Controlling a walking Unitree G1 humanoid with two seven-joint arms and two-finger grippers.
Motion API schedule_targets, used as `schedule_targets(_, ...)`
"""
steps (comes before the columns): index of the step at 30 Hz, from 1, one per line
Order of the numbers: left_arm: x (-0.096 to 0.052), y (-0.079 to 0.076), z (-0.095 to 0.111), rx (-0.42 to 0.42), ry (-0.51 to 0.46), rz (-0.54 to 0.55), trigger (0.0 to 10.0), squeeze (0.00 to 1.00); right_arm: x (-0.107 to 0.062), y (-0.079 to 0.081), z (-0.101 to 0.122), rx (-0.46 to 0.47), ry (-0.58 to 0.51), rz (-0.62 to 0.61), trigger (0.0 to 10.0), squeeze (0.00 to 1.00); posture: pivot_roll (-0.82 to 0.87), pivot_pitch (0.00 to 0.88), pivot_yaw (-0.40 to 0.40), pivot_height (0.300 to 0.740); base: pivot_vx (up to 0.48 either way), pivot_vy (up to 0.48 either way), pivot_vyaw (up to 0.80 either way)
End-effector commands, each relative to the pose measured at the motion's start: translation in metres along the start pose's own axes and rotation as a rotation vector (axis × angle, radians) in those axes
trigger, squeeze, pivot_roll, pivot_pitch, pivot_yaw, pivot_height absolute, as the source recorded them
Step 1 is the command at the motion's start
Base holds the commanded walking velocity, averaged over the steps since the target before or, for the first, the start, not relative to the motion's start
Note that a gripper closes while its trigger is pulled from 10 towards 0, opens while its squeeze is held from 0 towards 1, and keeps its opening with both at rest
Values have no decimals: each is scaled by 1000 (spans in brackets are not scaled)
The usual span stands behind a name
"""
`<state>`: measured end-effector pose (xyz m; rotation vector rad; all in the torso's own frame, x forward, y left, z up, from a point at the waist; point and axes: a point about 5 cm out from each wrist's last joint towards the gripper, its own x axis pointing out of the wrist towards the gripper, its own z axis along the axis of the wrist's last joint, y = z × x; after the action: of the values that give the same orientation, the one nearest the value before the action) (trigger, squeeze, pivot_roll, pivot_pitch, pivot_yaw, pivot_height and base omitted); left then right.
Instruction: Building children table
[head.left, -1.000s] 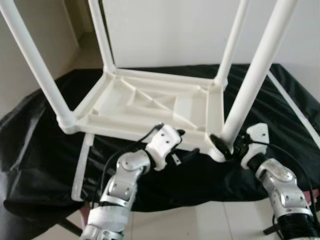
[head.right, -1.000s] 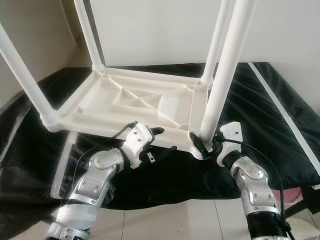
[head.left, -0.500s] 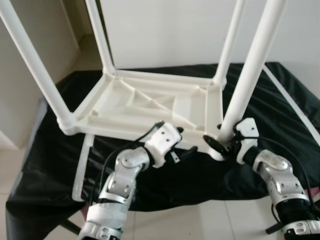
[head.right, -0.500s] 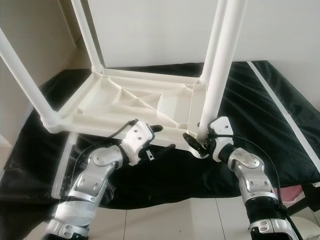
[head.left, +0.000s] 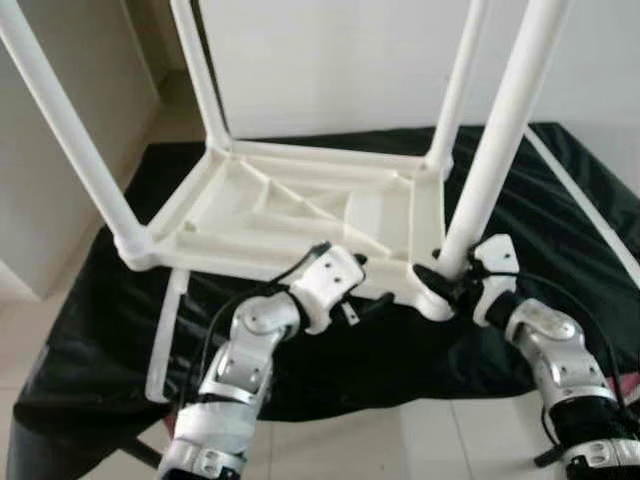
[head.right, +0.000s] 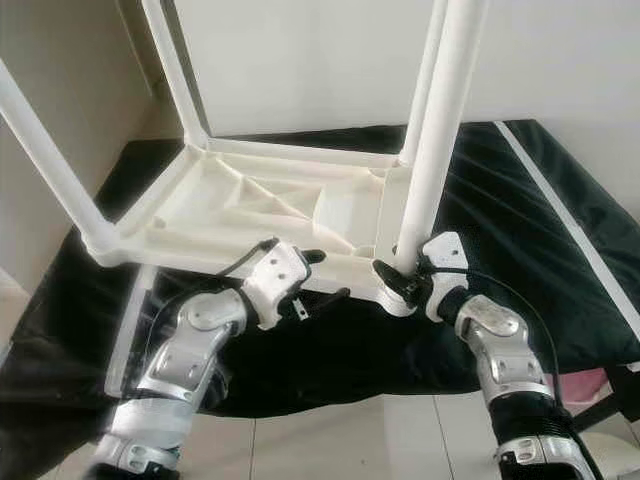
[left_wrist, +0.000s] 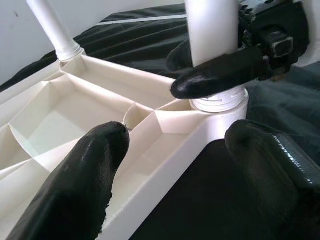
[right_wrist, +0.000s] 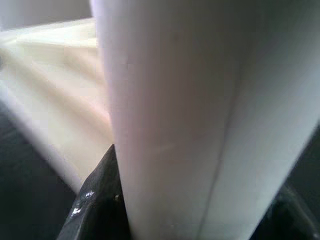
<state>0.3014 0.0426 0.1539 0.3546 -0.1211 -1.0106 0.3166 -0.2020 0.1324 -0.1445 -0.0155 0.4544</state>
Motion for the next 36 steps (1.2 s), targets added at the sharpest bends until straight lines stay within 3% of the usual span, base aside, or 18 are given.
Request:
schedule_targets(1, -1, 10, -3, -1, 9, 178, 10000, 0, 1, -4, -6, 33, 40, -122, 10000, 0, -98, 0, 74, 740, 0, 0, 0)
schedule_targets(6, 1, 11, -2, 9, 14, 165, 10000, 0, 9, 8, -8, 127, 50, -299, 10000, 0, -109, 0, 88, 740, 0, 0, 0)
schedule_targets(10, 2, 11, -1, 12, 12, 160, 10000, 0, 13, 17, -7, 160, 46, -368, 10000, 0, -112, 0, 94, 740, 0, 0, 0)
schedule_targets(12, 3, 13, -1, 14, 11, 159, 10000, 0, 19, 29, -7, 223, 34, -504, 10000, 0, -113, 0, 94, 740, 0, 0, 0)
schedule_targets(19, 4, 13, 0, 13, 8, 161, 10000, 0, 23, 37, -6, 329, 7, -716, 10000, 0, -111, 0, 90, 740, 0, 0, 0)
schedule_targets(23, 5, 12, 0, 11, 5, 161, 10000, 0, 29, 45, 1, 329, -11, -666, 10000, 0, -113, 0, 81, 740, 0, 0, 0)
schedule_targets(36, 10, 14, 1, 12, -9, 168, 10000, 0, 27, 44, 4, 284, -3, -705, 10000, 0, -122, 0, 72, 740, 0, 0, 0)
